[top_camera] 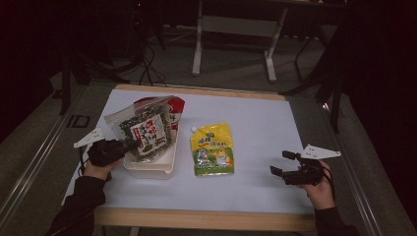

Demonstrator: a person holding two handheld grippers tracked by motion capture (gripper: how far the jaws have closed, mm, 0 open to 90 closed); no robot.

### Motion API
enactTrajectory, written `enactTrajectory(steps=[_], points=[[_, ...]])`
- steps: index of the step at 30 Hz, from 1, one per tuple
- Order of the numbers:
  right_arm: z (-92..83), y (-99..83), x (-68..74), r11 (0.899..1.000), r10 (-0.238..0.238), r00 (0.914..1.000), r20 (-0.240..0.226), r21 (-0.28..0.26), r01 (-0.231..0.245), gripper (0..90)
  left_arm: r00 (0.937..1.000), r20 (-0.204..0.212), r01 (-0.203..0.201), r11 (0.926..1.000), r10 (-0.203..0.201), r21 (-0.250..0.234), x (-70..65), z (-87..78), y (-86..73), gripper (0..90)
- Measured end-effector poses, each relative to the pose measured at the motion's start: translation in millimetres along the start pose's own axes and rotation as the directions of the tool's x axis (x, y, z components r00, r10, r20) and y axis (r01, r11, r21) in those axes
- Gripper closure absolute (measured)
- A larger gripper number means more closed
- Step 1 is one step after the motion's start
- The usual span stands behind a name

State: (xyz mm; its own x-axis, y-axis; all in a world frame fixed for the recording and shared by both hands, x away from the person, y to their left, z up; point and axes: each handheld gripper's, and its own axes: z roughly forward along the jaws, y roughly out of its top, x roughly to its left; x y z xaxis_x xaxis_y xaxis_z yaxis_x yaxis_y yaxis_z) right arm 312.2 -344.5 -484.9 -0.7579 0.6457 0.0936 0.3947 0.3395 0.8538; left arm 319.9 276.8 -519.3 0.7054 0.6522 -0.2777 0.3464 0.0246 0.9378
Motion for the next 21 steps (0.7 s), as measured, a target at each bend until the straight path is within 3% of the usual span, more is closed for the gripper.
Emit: enactTrajectory(steps=[4, 8, 10, 12, 21], points=[[0.1, 0.4, -0.1, 1.000, 0.001, 1.0000, -0.004, 0.003, -0.001, 14.7, 0.9990, -0.044, -0.003, 0.9994, 0.005, 0.035, -2.4, 0.1, 7.1, 71.9], [-0.4, 0.7, -0.7, 1.000, 0.002, 1.0000, -0.003, 0.000, -0.002, 14.6, 0.9926, -0.111, -0.051, 0.9987, 0.050, -0.006, -8.4, -8.2, 11.8, 57.7], [-0.2, 0.6, -1.2, 1.000, 0.004, 1.0000, -0.004, 0.002, -0.004, 14.6, 0.9912, -0.125, -0.049, 0.9983, 0.045, -0.031, -11.7, -14.8, 15.8, 55.4], [0.3, 0.9, -0.7, 1.000, 0.003, 1.0000, -0.004, 0.002, -0.003, 14.6, 0.9860, -0.160, -0.053, 0.9977, 0.046, -0.043, -17.7, -21.0, 19.3, 45.0], [-0.9, 3.1, 2.4, 1.000, -0.022, 0.9997, -0.013, -0.013, 0.022, 13.9, 0.9785, -0.194, -0.073, 0.9973, 0.072, -0.002, -44.4, -38.4, 17.6, 44.1]])
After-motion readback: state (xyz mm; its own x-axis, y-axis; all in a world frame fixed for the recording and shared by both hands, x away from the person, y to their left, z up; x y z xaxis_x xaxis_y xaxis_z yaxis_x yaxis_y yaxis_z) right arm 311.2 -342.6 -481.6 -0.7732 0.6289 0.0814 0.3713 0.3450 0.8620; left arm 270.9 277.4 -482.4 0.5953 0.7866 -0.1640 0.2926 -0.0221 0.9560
